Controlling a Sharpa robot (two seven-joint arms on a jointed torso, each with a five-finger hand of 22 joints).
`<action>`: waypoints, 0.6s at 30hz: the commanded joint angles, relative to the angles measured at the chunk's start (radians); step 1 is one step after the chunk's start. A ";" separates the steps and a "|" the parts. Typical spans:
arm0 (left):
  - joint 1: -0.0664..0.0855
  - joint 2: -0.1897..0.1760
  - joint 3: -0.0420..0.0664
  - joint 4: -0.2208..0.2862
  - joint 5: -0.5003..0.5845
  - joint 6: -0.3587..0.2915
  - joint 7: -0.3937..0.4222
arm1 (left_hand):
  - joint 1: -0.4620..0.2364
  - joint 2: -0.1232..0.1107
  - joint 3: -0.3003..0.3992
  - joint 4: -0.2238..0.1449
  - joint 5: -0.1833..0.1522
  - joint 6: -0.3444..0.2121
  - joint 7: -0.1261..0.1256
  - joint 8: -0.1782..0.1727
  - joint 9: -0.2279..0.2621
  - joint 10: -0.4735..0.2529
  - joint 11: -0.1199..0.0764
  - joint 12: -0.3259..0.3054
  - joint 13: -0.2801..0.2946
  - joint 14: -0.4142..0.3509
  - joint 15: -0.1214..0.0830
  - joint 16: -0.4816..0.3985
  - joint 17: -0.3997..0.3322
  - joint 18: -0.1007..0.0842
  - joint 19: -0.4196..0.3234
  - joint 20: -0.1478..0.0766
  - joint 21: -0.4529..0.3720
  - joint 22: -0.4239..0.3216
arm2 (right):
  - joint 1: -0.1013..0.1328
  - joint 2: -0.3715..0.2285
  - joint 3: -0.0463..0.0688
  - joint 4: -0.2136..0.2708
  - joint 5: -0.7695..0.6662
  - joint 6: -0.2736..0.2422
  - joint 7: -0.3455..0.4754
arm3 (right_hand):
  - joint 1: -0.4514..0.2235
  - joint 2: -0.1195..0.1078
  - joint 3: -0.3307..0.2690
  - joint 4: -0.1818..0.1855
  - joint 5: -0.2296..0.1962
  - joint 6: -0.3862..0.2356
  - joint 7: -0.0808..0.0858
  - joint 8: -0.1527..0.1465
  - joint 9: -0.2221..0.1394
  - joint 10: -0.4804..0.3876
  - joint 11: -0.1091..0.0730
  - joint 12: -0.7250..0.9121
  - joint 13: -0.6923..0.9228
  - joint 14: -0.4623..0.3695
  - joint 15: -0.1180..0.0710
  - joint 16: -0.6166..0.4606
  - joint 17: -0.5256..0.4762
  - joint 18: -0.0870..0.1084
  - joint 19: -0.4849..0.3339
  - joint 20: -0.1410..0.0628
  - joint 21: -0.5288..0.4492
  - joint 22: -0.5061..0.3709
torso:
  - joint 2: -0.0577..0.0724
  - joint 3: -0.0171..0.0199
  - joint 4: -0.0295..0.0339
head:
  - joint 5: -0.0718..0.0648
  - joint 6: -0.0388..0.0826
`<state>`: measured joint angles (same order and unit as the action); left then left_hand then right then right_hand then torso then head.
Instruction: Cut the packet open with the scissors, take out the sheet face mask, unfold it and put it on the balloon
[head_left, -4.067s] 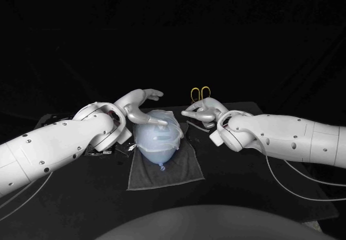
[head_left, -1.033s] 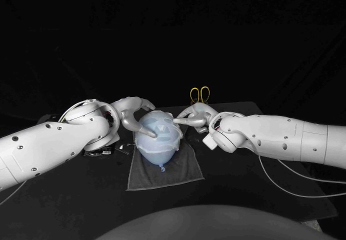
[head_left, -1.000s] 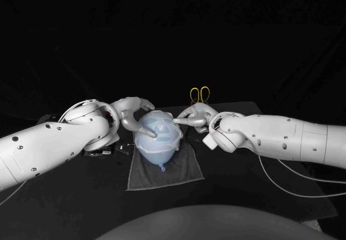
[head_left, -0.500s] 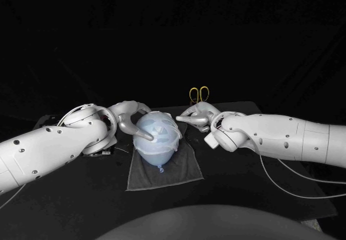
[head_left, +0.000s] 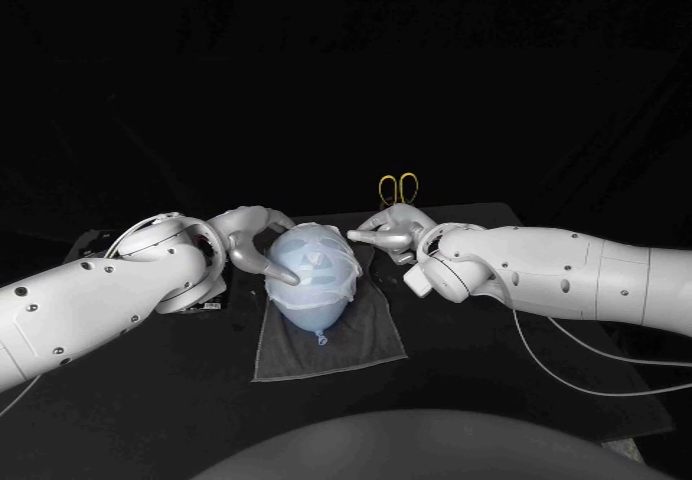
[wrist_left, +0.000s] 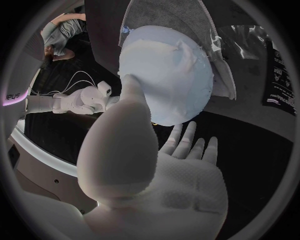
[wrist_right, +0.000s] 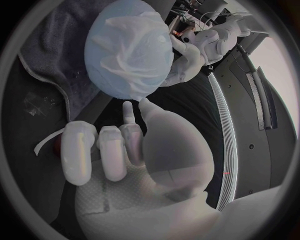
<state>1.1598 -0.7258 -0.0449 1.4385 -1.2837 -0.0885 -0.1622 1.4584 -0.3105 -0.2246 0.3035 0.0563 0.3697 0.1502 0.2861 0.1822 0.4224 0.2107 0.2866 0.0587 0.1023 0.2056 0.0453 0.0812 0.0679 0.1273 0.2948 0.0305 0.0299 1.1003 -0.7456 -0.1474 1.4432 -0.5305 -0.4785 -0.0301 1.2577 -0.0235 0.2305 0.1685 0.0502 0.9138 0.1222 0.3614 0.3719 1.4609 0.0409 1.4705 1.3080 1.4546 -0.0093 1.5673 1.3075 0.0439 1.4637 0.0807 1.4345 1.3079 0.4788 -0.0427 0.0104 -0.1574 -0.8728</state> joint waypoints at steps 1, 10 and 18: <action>-0.003 -0.004 0.000 0.000 0.002 0.006 0.003 | 0.009 0.001 0.000 -0.001 0.000 -0.003 0.092 -0.004 0.002 0.001 -0.006 -0.004 0.000 0.001 -0.008 -0.003 -0.001 -0.007 -0.001 0.000 0.000 0.000 | 0.001 0.013 0.001 -0.006 0.014 0.057 -0.016 | -0.011 0.000 0.001 0.006 -0.002 0.006 0.001 -0.007 -0.002 0.036 0.001 0.002 0.162 0.116 -0.018 0.004 0.263 -0.014 0.062 -0.006 0.000 0.223 | 0.000 -0.0010 0.0001 | -0.002 0.000; -0.006 -0.013 -0.002 -0.001 0.001 0.018 -0.003 | 0.016 0.001 0.000 -0.001 0.000 -0.002 0.091 -0.004 0.002 0.002 -0.007 -0.005 0.000 0.001 -0.009 -0.003 0.000 -0.007 -0.002 0.000 -0.001 -0.001 | 0.005 0.042 0.001 -0.023 0.016 0.053 -0.013 | -0.009 -0.001 0.000 0.007 -0.002 -0.003 0.004 -0.013 -0.005 0.034 0.003 0.000 0.161 0.116 -0.017 0.004 0.263 -0.014 0.061 -0.006 -0.003 0.222 | 0.001 0.0001 0.0016 | 0.001 0.000; -0.011 -0.017 -0.004 -0.013 0.001 0.027 -0.008 | 0.018 0.001 -0.001 0.000 -0.001 -0.003 0.090 -0.005 0.001 0.001 -0.008 -0.007 0.000 0.000 -0.010 -0.003 -0.001 -0.007 -0.003 0.000 -0.001 -0.001 | 0.009 0.048 0.001 -0.034 0.015 0.027 -0.008 | -0.008 -0.006 -0.006 0.009 -0.002 -0.013 0.008 -0.020 -0.009 0.032 0.007 -0.002 0.159 0.116 -0.014 0.004 0.263 -0.014 0.060 -0.004 -0.005 0.222 | 0.000 -0.0005 -0.0009 | 0.001 0.000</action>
<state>1.1507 -0.7428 -0.0479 1.4268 -1.2837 -0.0816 -0.1655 1.4659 -0.3106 -0.2246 0.3035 0.0562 0.3697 0.1501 0.2860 0.1830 0.4223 0.2107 0.2866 0.0588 0.1023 0.2057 0.0453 0.0812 0.0679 0.1273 0.2948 0.0305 0.0299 1.1081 -0.6996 -0.1471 1.4101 -0.5150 -0.4514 -0.0433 1.2538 -0.0274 0.2263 0.1726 0.0502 0.9062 0.1298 0.3458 0.3638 1.4630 0.0432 1.4688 1.3073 1.4546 -0.0093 1.5673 1.3081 0.0437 1.4643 0.0800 1.4343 1.3076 0.4792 -0.0428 0.0100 -0.1554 -0.8728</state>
